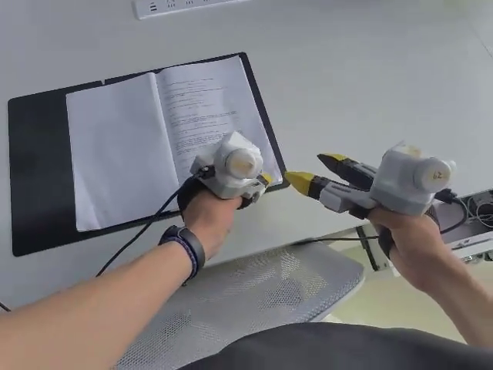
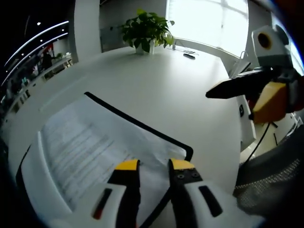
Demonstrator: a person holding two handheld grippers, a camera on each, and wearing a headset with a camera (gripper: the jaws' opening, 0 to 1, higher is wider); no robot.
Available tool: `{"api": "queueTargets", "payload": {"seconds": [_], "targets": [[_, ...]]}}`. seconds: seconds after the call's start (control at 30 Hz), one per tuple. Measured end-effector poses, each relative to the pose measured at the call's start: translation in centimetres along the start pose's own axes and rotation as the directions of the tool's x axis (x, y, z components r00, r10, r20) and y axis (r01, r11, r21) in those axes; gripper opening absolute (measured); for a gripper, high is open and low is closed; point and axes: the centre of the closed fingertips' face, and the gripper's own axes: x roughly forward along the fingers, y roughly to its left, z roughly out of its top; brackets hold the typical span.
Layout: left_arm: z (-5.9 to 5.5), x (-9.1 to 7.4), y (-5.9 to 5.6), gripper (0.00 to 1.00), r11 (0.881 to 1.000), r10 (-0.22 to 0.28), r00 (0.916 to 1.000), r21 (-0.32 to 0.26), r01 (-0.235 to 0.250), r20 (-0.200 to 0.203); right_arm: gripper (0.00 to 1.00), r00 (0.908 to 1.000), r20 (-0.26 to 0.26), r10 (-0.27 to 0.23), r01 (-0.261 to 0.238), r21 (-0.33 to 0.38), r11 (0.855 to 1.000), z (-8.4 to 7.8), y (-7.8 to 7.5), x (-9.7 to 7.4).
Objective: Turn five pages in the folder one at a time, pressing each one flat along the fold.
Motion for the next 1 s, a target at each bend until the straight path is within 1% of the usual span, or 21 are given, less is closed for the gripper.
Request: {"api": "queueTargets", "payload": {"seconds": [0.03,0.1,0.13,0.2,0.33,0.37,0.43,0.5,0.57,0.6,0.63,0.67,0.73,0.77,0.83,0.93,1.0], "targets": [[0.0,0.0,0.0,0.19,1.0,0.006,1.0,-0.003,-0.006,0.002,0.52,1.0,0.0,0.0,0.0,0.003,1.0,0.0,-0.1,0.0],[0.0,0.0,0.2,0.16,0.999,0.031,0.9995,-0.032,-0.03,0.003,0.52,1.0,-0.001,-0.002,0.002,0.006,1.0,-0.1,-0.1,-0.1],[0.0,0.0,0.0,0.16,0.999,0.033,0.9995,-0.027,-0.033,0.002,0.52,1.0,-0.001,-0.003,0.003,0.008,1.0,-0.2,-0.2,-0.1],[0.1,0.0,0.0,0.16,0.999,0.047,0.9989,-0.019,-0.047,-0.006,0.52,1.0,-0.001,-0.006,0.006,0.012,1.0,-0.3,-0.3,-0.2],[0.1,0.0,0.2,0.15,0.998,0.054,0.9985,-0.037,-0.054,-0.008,0.52,1.0,-0.004,-0.007,0.007,0.016,1.0,-0.4,-0.3,-0.2],[0.1,0.0,0.0,0.14,0.998,0.052,0.9986,-0.027,-0.052,-0.008,0.52,1.0,-0.004,-0.007,0.007,0.017,1.0,-0.4,-0.3,-0.2],[0.2,0.1,-0.5,0.11,0.999,0.045,0.999,0.012,-0.045,-0.005,0.52,1.0,-0.005,-0.008,0.008,0.019,1.0,-0.5,-0.4,-0.2],[0.2,0.2,-0.7,0.09,0.999,0.049,0.9988,0.018,-0.049,-0.007,0.52,1.0,-0.002,-0.009,0.009,0.023,1.0,-0.5,-0.5,-0.1],[0.2,0.2,-0.4,0.09,0.999,0.055,0.9985,0.002,-0.055,-0.009,0.52,0.9999,0.0,-0.01,0.01,0.025,1.0,-0.4,-0.7,-0.1],[0.3,0.2,-0.7,0.11,0.999,0.036,0.9993,-0.035,-0.037,-0.013,0.52,0.9999,0.003,-0.012,0.012,0.028,1.0,-0.3,-0.8,-0.1],[0.3,0.2,-0.9,0.16,0.999,0.026,0.9996,-0.039,-0.026,-0.014,0.52,0.9999,0.005,-0.013,0.013,0.029,1.0,-0.3,-0.8,-0.1],[0.2,0.2,-1.3,0.19,1.0,0.011,0.9999,-0.027,-0.011,-0.013,0.51,0.9999,0.006,-0.012,0.012,0.03,0.999,-0.3,-0.9,-0.1],[0.1,0.1,-1.6,0.22,1.0,0.006,1.0,0.0,-0.006,-0.007,0.5,0.9999,0.006,-0.014,0.014,0.027,1.0,-0.2,-1.0,-0.1],[0.1,0.2,-1.5,0.22,1.0,0.009,0.9999,0.005,-0.009,-0.007,0.5,0.9999,0.005,-0.014,0.014,0.027,1.0,-0.2,-1.1,0.0],[0.1,0.3,-1.2,0.21,1.0,0.022,0.9997,-0.017,-0.022,-0.013,0.49,0.9998,0.009,-0.019,0.018,0.03,0.999,-0.1,-1.2,0.0],[0.0,0.4,-1.0,0.18,0.999,0.039,0.9992,-0.005,-0.039,-0.008,0.49,0.9997,0.016,-0.021,0.02,0.035,0.999,0.1,-1.4,0.0],[0.1,0.4,-1.0,0.17,0.999,0.047,0.9989,-0.008,-0.047,-0.004,0.49,0.9996,0.017,-0.022,0.021,0.036,0.999,0.0,-1.5,0.0]]}}
